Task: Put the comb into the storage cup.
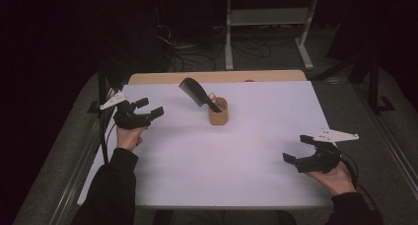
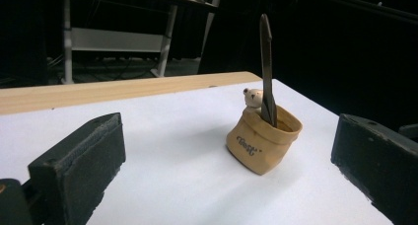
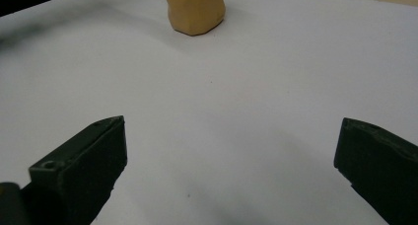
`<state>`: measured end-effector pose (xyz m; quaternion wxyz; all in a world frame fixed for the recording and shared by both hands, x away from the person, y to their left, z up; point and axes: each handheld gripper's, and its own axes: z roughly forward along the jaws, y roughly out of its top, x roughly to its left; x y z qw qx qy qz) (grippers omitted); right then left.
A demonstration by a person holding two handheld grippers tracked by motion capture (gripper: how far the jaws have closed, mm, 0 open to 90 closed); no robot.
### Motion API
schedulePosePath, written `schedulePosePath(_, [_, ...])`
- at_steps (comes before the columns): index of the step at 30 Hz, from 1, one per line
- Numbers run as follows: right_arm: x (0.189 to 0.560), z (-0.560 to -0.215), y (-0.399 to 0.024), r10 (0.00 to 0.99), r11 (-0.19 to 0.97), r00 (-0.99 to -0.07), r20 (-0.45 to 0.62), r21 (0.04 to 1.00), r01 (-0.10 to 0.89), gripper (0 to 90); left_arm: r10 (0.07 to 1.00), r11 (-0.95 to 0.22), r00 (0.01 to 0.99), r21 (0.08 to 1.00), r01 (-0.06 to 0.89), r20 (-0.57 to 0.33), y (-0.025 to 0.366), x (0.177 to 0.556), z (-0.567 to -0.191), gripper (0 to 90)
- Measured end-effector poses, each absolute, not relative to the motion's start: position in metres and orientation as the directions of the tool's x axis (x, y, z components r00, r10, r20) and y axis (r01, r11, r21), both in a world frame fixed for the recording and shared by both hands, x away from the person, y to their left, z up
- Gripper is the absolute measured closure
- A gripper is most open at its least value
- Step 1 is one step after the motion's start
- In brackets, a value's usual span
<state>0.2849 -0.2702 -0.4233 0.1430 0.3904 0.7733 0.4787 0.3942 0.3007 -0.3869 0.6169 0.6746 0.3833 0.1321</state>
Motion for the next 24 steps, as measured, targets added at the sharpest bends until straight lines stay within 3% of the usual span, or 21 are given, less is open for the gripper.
schedulePosePath(24, [0.286, -0.425, -0.269, 0.741, 0.244, -0.655, 0.148, 0.849, 0.468, 0.0, 0.697, -0.020, 0.684, 0.948, 0.317, -0.214, 0.303, 0.360, -0.391, 0.0])
